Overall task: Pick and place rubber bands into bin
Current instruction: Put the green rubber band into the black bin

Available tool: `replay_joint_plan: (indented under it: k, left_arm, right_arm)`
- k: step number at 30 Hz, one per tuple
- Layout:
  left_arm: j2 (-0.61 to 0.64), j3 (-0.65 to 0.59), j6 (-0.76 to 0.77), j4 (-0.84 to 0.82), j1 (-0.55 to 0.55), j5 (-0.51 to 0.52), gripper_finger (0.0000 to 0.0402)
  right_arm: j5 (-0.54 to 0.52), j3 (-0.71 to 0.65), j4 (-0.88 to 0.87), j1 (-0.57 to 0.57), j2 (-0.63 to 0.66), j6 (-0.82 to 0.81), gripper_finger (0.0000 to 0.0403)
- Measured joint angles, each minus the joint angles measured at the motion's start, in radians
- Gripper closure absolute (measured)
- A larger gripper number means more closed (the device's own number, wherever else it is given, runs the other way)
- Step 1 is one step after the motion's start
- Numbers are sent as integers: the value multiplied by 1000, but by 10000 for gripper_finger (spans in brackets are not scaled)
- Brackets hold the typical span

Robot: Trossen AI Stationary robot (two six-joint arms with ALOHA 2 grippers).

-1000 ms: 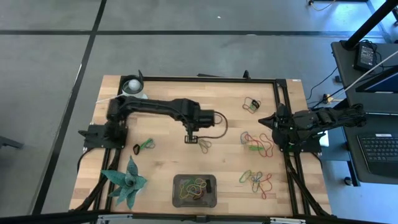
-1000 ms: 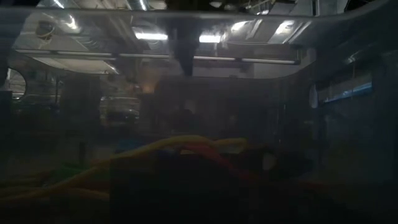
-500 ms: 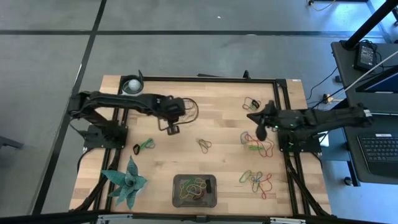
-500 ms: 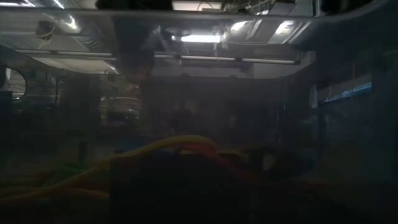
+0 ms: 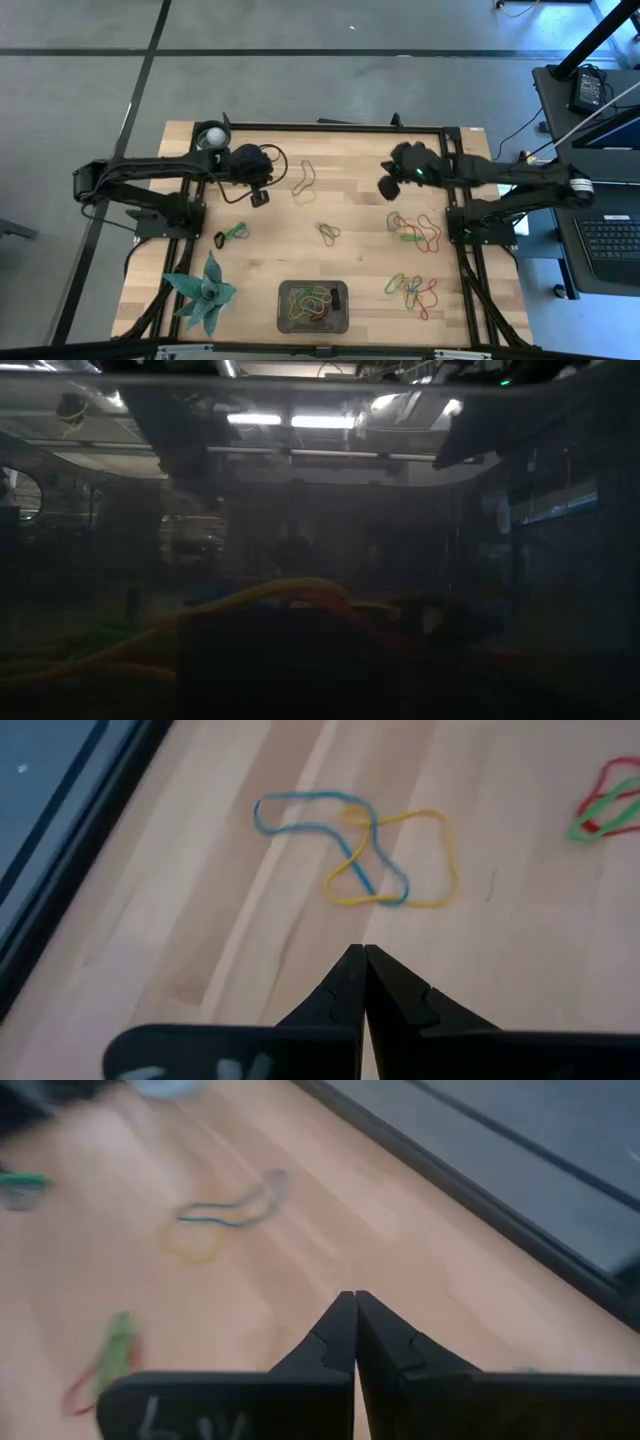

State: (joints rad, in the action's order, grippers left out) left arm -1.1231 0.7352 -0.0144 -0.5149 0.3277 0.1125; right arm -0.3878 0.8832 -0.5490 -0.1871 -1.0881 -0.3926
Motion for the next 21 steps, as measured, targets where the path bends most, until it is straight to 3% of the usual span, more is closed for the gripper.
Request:
replay_joint_plan:
  k: [10,15,21]
  left_arm:
    - [4,-61,-15,54,23,-29,400]
    - [4,-61,-17,55,23,-29,400]
    - [4,-61,-18,54,23,-28,400]
  right_arm:
    - [103,262,-424,-269,-353,-92,395]
    - [181,255,-493,-350,-460,-102,367]
    - [202,195,-496,-381,-529,-123,324]
